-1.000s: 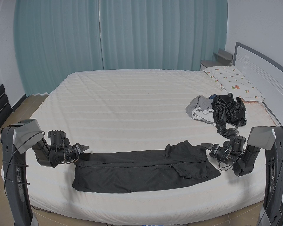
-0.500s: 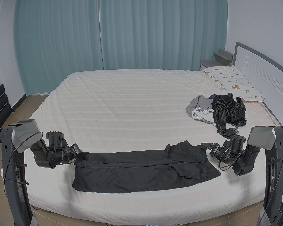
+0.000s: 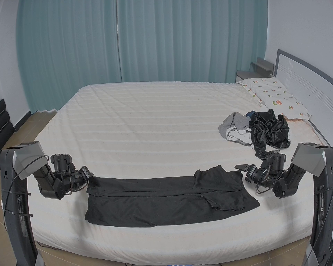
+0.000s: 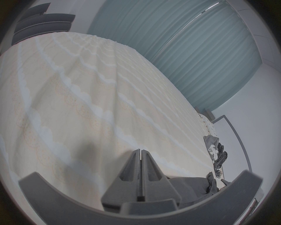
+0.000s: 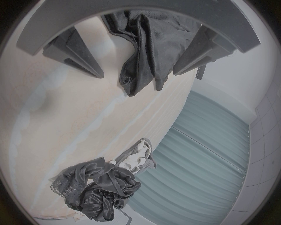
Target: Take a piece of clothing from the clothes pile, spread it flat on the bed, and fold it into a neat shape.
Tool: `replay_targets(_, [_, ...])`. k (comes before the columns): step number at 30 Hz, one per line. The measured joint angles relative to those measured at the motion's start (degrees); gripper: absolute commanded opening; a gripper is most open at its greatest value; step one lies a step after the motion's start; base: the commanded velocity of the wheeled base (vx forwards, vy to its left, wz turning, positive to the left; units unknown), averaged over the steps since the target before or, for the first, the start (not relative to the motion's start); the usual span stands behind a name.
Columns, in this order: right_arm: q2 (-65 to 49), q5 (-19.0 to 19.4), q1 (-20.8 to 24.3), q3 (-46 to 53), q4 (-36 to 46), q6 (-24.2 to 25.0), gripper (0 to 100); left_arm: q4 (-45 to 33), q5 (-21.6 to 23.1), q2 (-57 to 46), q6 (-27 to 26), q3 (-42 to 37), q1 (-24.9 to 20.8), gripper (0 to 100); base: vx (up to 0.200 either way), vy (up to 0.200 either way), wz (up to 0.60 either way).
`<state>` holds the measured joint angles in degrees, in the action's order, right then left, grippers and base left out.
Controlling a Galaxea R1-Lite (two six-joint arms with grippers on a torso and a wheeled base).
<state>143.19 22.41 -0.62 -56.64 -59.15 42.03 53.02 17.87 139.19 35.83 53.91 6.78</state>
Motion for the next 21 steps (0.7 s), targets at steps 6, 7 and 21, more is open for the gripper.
replay_targets(6, [2.36, -1.99, 1.26, -4.39, 1.1, -0.11, 100, 0.02, 0.2, 0.17, 0.0, -0.11, 0.16, 0, 0.0, 0.0, 0.0])
replay_targets(7, [2.71, -2.07, 1.48, -4.57, 0.99, -0.16, 0, 0.05, 0.22, 0.2, -0.02, -0.11, 0.16, 0, 0.0, 0.0, 0.0])
replay_targets(21, [3.84, -2.18, 1.28, -5.22, -0.24, 0.3, 0, 0.07, 0.22, 0.39, -0.28, -0.11, 0.22, 0, 0.0, 0.0, 0.0])
